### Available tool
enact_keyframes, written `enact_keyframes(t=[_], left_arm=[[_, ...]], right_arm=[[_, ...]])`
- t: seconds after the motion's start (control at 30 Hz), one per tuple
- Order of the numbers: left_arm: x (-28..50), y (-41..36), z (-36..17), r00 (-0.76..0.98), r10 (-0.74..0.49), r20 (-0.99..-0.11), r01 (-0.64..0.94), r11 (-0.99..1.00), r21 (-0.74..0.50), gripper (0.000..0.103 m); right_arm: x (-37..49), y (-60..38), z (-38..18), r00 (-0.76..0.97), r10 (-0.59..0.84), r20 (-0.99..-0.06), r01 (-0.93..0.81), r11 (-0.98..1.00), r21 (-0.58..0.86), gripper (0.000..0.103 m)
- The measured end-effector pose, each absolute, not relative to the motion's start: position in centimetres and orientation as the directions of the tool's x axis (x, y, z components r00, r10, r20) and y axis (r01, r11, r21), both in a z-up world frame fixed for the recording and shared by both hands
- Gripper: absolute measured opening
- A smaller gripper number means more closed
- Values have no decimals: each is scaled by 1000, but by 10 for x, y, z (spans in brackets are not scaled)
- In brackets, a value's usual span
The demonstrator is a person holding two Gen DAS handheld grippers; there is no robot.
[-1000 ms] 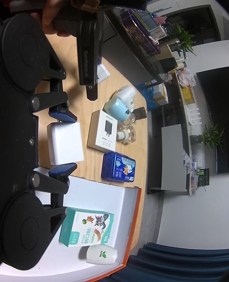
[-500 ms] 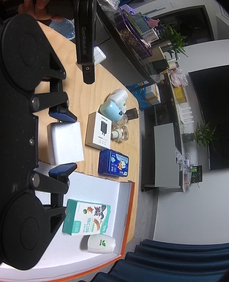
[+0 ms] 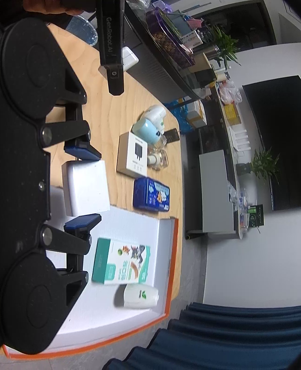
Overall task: Organize rigid objects
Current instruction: 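Carry both white chargers with both tools over the orange-rimmed box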
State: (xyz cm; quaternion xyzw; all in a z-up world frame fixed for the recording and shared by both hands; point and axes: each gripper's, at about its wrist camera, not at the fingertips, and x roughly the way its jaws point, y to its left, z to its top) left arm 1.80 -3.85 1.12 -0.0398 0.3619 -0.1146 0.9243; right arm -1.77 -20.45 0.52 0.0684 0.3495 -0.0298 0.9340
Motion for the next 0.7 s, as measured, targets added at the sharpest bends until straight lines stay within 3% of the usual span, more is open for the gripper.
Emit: enact_keyframes(t=[0.7], left_arm=[[11,-78,11,682,-316,-659,281,946,-162,57]], right_arm=[[-40,-242,10,759,-103,-643,213,972,95,62]])
